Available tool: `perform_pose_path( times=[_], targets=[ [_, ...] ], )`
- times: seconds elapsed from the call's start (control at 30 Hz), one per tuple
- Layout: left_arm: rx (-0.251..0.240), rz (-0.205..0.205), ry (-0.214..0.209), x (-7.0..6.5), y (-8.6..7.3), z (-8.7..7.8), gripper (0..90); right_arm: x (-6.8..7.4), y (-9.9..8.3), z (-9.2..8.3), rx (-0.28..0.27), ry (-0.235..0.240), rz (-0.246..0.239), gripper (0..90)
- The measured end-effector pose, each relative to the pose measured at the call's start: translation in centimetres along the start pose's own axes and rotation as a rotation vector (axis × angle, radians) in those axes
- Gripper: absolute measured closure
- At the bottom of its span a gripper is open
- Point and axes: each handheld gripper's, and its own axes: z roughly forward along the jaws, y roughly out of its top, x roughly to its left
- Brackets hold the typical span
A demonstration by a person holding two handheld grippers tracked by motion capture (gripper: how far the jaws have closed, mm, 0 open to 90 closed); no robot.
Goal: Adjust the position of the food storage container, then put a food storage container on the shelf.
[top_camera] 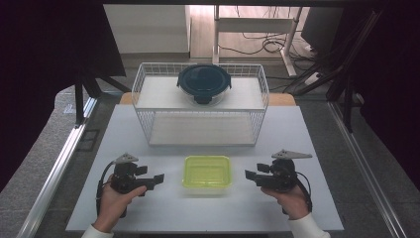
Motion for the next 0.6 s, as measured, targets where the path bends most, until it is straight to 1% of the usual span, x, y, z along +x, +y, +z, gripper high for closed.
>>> perform_pose_path(
  times=[0.03, 0.17, 0.3, 0.43, 0.53, 0.6],
  targets=[
    [-0.001, 0.001, 0.003, 0.02, -0.01, -0.09, 19.2, -0.02, 0.02, -0.08, -0.003, 0.001, 0.003, 33.0],
    [-0.008, -0.007, 0.000, 0.04, 0.01, -0.20, 19.2, -0.27, 0.07, -0.18, -0.026, 0.050, 0.024, 30.0],
    [-0.011, -0.011, -0.003, -0.02, 0.15, -0.09, 19.1, -0.30, 0.06, -0.31, -0.030, 0.055, 0.019, 29.2],
    [-0.009, -0.004, -0.011, -0.31, 0.32, 0.15, 19.0, -0.38, -0.06, -0.53, -0.029, 0.040, 0.021, 29.0],
    [-0.009, -0.003, -0.021, -0.55, 0.47, 0.36, 19.0, -0.39, -0.03, -0.72, -0.030, 0.033, 0.024, 32.2],
    [-0.006, -0.004, -0.030, -0.67, 0.57, 0.55, 19.1, -0.47, 0.04, -0.70, -0.031, 0.042, 0.030, 33.7]
  ],
)
